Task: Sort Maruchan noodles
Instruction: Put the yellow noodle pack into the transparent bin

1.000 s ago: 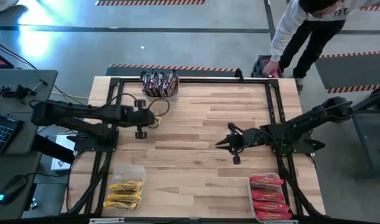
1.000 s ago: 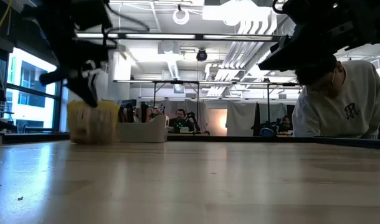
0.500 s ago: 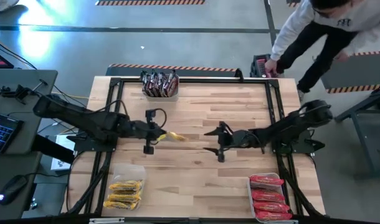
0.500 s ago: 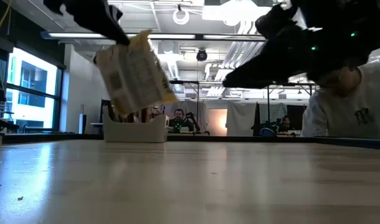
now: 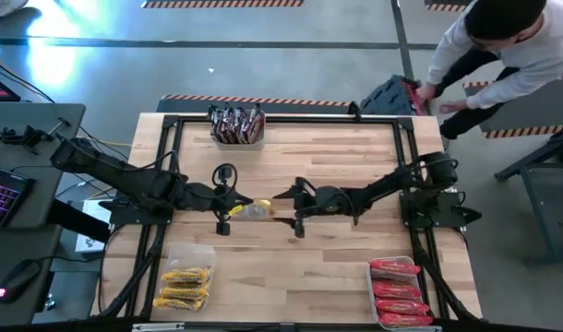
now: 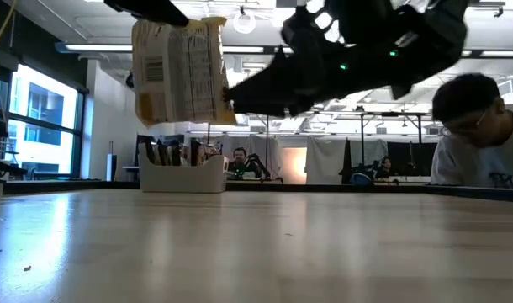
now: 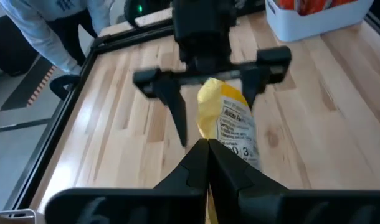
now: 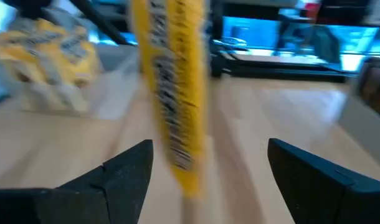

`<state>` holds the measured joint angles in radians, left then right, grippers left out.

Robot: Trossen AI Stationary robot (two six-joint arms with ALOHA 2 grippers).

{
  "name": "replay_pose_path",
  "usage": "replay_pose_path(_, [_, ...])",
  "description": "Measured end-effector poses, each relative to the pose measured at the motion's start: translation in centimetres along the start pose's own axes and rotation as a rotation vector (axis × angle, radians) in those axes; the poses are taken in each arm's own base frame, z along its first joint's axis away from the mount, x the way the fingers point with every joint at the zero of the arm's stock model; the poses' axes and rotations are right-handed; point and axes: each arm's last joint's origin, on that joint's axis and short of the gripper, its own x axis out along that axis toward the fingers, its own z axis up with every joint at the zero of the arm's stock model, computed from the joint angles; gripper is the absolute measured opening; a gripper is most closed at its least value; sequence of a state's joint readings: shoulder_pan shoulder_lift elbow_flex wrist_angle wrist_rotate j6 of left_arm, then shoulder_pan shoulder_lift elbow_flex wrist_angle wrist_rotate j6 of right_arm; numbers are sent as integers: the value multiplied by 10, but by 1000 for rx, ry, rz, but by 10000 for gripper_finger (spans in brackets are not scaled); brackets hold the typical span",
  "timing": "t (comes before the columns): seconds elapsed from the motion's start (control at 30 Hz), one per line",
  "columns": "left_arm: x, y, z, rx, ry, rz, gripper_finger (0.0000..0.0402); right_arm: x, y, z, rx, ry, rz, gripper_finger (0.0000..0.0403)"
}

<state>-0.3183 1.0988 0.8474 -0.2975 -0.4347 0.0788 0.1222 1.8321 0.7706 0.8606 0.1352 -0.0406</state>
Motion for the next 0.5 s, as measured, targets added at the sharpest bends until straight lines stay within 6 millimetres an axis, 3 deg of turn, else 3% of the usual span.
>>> replay_pose_path(0.2, [0,0,2,-26,-16,1,0,22,2,6,40,-24,66,300])
replay_pose_path(0.5, [-3,-5,7,-26,-65,0,0,39,1,-6,41,0,1,292])
